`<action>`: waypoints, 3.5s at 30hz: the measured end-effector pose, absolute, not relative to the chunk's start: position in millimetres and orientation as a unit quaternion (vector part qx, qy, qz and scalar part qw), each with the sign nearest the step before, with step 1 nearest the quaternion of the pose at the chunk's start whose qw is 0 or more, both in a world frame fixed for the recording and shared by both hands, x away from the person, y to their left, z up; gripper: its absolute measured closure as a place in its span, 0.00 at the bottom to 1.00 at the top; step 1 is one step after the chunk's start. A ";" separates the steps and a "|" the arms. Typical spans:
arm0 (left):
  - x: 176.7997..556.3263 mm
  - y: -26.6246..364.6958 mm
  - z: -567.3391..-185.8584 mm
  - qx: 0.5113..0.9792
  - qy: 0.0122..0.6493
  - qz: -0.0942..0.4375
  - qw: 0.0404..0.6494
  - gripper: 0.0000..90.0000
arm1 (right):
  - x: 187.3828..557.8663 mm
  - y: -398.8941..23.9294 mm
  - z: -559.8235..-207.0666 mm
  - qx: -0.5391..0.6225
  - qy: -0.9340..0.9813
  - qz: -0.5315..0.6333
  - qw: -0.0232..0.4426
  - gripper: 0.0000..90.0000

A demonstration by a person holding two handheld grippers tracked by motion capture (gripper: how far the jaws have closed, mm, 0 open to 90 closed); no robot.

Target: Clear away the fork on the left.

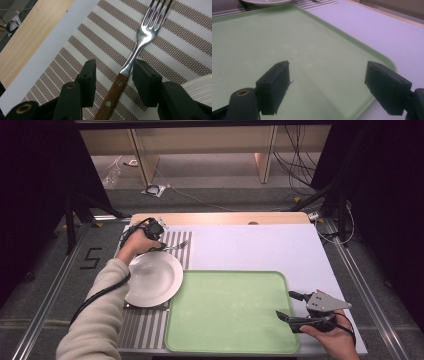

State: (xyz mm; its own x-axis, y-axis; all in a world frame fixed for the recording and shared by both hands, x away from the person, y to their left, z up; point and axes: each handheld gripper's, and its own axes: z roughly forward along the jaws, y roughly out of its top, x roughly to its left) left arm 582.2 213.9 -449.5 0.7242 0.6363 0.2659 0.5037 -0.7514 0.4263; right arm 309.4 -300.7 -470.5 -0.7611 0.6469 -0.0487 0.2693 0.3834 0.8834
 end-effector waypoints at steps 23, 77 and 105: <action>588.5 214.6 -463.7 0.933 0.299 0.167 0.108 0.71 | 310.0 -300.5 -472.0 0.283 0.810 0.475 0.193 0.23; 576.3 221.5 -444.7 0.871 0.385 0.253 0.171 0.86 | 308.3 -300.2 -469.9 0.284 0.811 0.471 0.199 0.23; 556.2 226.1 -420.2 0.807 0.421 0.325 0.257 0.86 | 310.9 -304.5 -472.3 0.290 0.805 0.479 0.194 0.23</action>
